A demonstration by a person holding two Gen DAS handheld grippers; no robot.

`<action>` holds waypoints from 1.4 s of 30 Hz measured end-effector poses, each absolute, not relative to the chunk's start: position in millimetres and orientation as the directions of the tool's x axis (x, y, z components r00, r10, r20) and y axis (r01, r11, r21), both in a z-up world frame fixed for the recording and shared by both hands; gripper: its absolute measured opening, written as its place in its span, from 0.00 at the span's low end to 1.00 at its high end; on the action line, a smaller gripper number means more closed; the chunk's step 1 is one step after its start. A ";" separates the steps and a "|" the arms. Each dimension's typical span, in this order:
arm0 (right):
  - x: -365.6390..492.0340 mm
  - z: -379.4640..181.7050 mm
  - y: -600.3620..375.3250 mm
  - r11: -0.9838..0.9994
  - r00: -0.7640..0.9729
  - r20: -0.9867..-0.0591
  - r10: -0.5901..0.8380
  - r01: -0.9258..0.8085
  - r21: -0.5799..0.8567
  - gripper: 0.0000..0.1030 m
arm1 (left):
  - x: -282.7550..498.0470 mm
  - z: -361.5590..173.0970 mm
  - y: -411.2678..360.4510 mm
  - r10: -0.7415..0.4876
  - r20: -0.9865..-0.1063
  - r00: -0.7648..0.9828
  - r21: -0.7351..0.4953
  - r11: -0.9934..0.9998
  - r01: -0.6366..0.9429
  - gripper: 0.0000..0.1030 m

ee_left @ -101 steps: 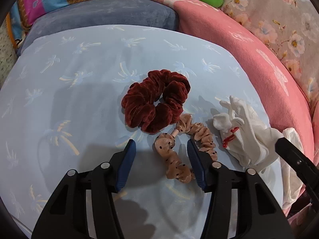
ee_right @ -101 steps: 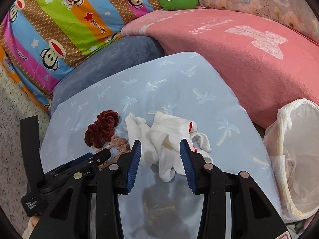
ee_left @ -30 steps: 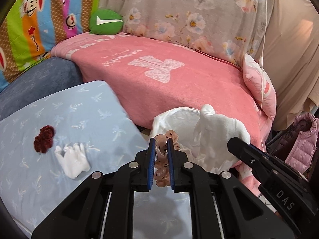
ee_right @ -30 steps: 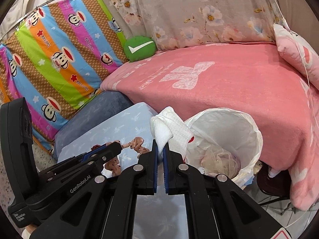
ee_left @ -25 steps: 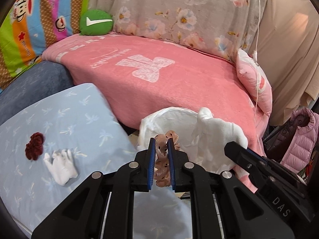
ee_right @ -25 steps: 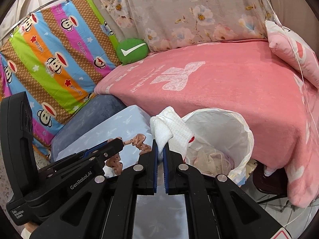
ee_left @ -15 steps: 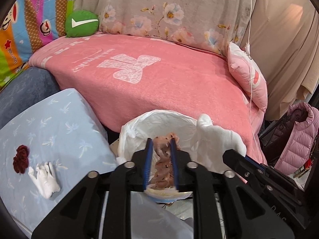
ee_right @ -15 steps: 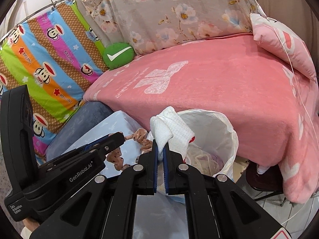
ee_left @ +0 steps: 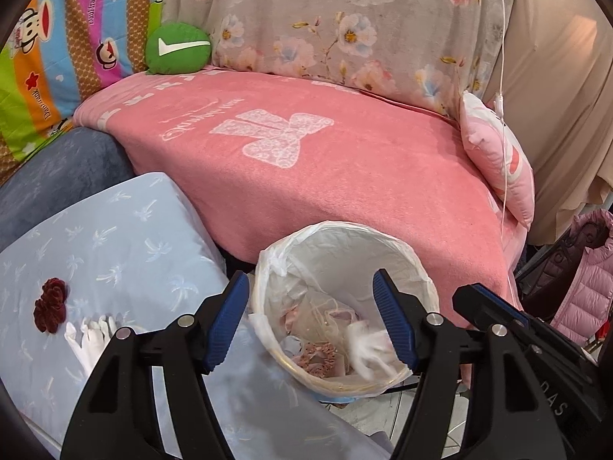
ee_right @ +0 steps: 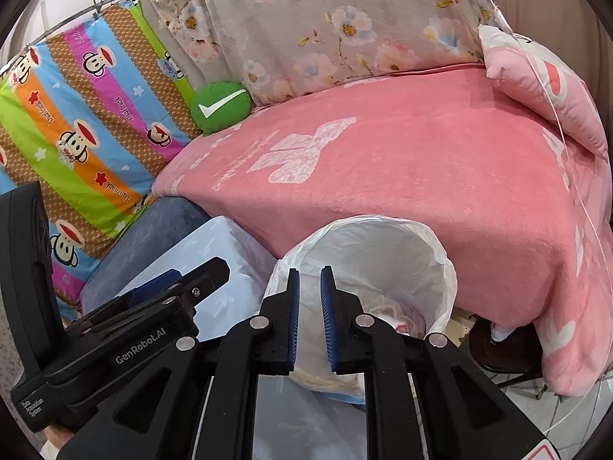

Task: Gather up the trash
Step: 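Carry the scrunchie and gloves to the bin and release both, then move both open tools back over the table toward the dark-red scrunchie and white glove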

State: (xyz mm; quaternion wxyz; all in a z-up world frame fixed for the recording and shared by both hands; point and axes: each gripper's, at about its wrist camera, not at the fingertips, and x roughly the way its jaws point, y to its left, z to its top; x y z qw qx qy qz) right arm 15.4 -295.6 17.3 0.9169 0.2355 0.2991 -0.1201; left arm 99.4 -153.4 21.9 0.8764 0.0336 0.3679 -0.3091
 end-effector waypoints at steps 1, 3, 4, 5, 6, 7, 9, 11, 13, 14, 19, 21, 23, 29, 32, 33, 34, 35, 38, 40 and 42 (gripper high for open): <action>16.7 17.4 -293.1 0.863 0.792 -0.606 -0.076 0.357 0.358 0.16 | 99.4 21.8 -150.5 -0.515 -0.665 0.541 -0.170 0.810 0.562 0.62; 19.4 17.5 -289.0 0.869 0.791 -0.609 -0.067 0.346 0.354 0.16 | 99.5 21.8 -146.1 -0.511 -0.665 0.545 -0.173 0.815 0.553 0.62; 20.4 17.7 -285.9 0.872 0.790 -0.610 -0.064 0.341 0.351 0.16 | 99.2 21.6 -144.1 -0.508 -0.664 0.548 -0.172 0.817 0.550 0.62; 21.5 17.9 -282.8 0.875 0.789 -0.611 -0.060 0.336 0.348 0.16 | 98.8 21.4 -141.9 -0.504 -0.664 0.553 -0.169 0.821 0.545 0.62; 22.5 17.9 -279.7 0.878 0.788 -0.613 -0.055 0.330 0.346 0.17 | 98.4 21.2 -139.4 -0.501 -0.662 0.557 -0.169 0.824 0.541 0.62; 23.5 17.7 -276.5 0.881 0.787 -0.614 -0.050 0.324 0.344 0.18 | 98.0 20.8 -136.7 -0.499 -0.663 0.558 -0.169 0.826 0.538 0.62; 25.4 18.1 -270.7 0.887 0.786 -0.617 -0.043 0.314 0.339 0.18 | 98.1 19.8 -132.1 -0.493 -0.664 0.561 -0.170 0.831 0.530 0.62; 27.2 18.3 -265.2 0.891 0.785 -0.619 -0.035 0.304 0.336 0.19 | 98.3 19.1 -127.1 -0.488 -0.665 0.566 -0.170 0.836 0.521 0.62; 28.6 18.4 -258.8 0.896 0.784 -0.621 -0.027 0.294 0.332 0.20 | 98.4 18.0 -121.0 -0.482 -0.666 0.569 -0.171 0.842 0.512 0.62; 29.3 18.2 -255.8 0.898 0.783 -0.622 -0.023 0.289 0.331 0.20 | 98.6 17.5 -118.0 -0.478 -0.667 0.571 -0.171 0.845 0.507 0.62; 34.7 20.5 -242.0 0.909 0.781 -0.625 -0.006 0.264 0.321 0.21 | 99.6 15.7 -101.3 -0.462 -0.668 0.583 -0.176 0.860 0.479 0.62; 36.9 20.9 -234.5 0.914 0.780 -0.626 0.002 0.252 0.317 0.23 | 100.4 15.0 -93.6 -0.456 -0.668 0.587 -0.181 0.866 0.466 0.62; 38.7 20.7 -227.5 0.919 0.777 -0.629 0.011 0.241 0.313 0.24 | 101.1 14.1 -85.3 -0.447 -0.669 0.594 -0.181 0.873 0.454 0.62; 45.9 19.4 -201.1 0.933 0.770 -0.637 0.041 0.198 0.300 0.29 | 105.7 9.4 -57.3 -0.417 -0.678 0.605 -0.193 0.895 0.401 0.62; 50.9 19.7 -188.3 0.939 0.767 -0.639 0.053 0.179 0.292 0.31 | 109.6 5.6 -40.6 -0.402 -0.689 0.603 -0.206 0.907 0.368 0.62; 51.8 19.7 -184.9 0.941 0.766 -0.640 0.056 0.174 0.291 0.32 | 110.8 4.7 -34.8 -0.396 -0.691 0.604 -0.210 0.910 0.357 0.62; 53.6 19.3 -180.1 0.942 0.765 -0.641 0.062 0.167 0.290 0.32 | 111.3 4.0 -30.0 -0.391 -0.692 0.607 -0.211 0.913 0.348 0.62; 55.4 18.7 -175.8 0.944 0.763 -0.643 0.066 0.161 0.288 0.32 | 112.0 3.3 -23.8 -0.384 -0.693 0.611 -0.211 0.918 0.337 0.62; 60.4 17.3 -164.0 0.949 0.756 -0.649 0.082 0.141 0.284 0.33 | 112.5 0.7 -8.6 -0.367 -0.694 0.619 -0.213 0.927 0.310 0.62; 64.0 16.4 -156.8 0.952 0.751 -0.654 0.091 0.128 0.279 0.33 | 113.7 -1.3 2.1 -0.357 -0.697 0.621 -0.216 0.931 0.293 0.62; 66.6 14.9 -147.8 0.955 0.746 -0.658 0.100 0.114 0.274 0.35 | 114.7 -2.9 11.7 -0.347 -0.699 0.625 -0.219 0.936 0.275 0.62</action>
